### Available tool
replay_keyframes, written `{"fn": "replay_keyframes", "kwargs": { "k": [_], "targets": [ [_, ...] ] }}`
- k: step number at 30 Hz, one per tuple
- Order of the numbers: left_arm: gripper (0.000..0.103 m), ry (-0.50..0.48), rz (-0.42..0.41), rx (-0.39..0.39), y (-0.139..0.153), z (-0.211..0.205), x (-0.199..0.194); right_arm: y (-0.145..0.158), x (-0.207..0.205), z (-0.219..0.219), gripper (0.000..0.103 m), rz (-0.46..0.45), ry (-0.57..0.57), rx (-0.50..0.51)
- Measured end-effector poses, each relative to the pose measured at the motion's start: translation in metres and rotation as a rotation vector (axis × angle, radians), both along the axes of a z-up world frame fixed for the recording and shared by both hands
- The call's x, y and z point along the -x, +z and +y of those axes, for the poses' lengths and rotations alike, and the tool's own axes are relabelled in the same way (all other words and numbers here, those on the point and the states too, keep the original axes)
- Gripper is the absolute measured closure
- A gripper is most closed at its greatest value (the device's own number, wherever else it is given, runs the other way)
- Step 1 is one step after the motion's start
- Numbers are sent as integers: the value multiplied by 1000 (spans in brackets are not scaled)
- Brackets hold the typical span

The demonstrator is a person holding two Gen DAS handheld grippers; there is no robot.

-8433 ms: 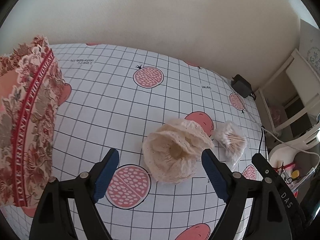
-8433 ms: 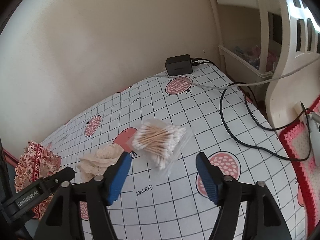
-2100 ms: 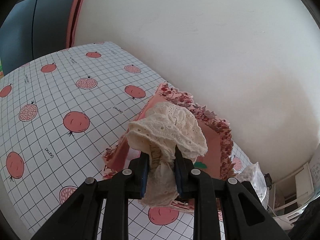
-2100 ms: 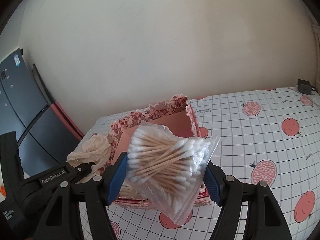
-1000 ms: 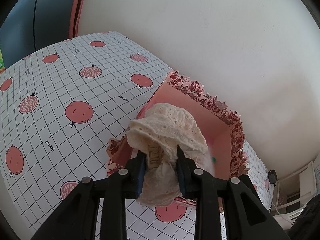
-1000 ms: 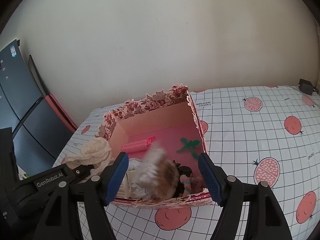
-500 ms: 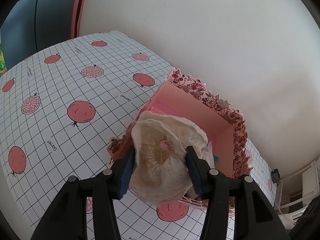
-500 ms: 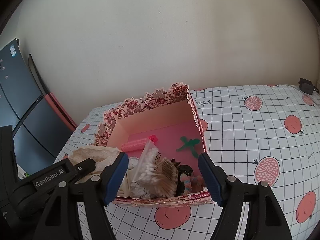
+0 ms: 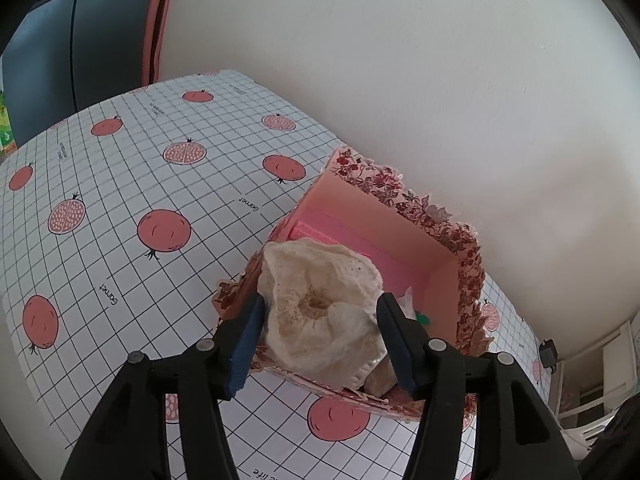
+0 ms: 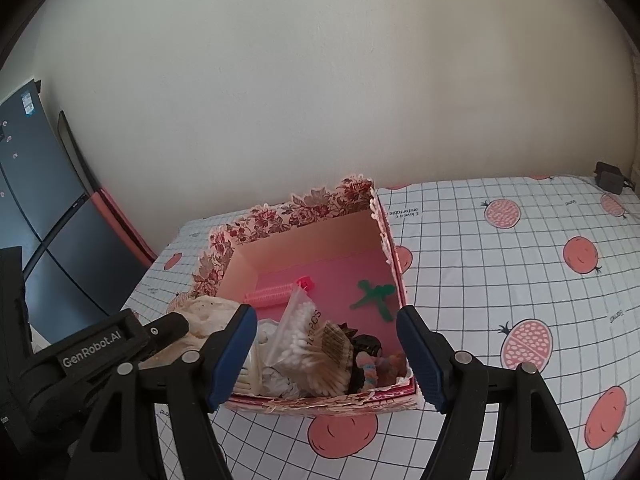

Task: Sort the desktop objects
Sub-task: 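Lower the swab bag into the box and open right while left lowers the lace fabric, then open the left tool to release the lace fabric into the box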

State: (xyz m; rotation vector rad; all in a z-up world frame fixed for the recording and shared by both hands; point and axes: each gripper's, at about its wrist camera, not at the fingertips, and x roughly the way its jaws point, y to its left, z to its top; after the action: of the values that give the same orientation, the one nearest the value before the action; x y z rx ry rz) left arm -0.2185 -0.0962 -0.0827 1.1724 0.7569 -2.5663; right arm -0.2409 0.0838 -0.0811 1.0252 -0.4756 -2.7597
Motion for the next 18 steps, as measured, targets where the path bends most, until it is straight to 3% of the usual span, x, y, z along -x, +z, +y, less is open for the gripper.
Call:
{"fn": "replay_keyframes", "kwargs": {
  "k": [10, 18],
  "targets": [
    [40, 16, -26, 14, 3, 7, -2, 10, -6, 19, 27, 15, -29, 16],
    [40, -26, -5, 40, 16, 28, -2, 15, -8, 35, 25, -1, -28, 36]
  ]
}}
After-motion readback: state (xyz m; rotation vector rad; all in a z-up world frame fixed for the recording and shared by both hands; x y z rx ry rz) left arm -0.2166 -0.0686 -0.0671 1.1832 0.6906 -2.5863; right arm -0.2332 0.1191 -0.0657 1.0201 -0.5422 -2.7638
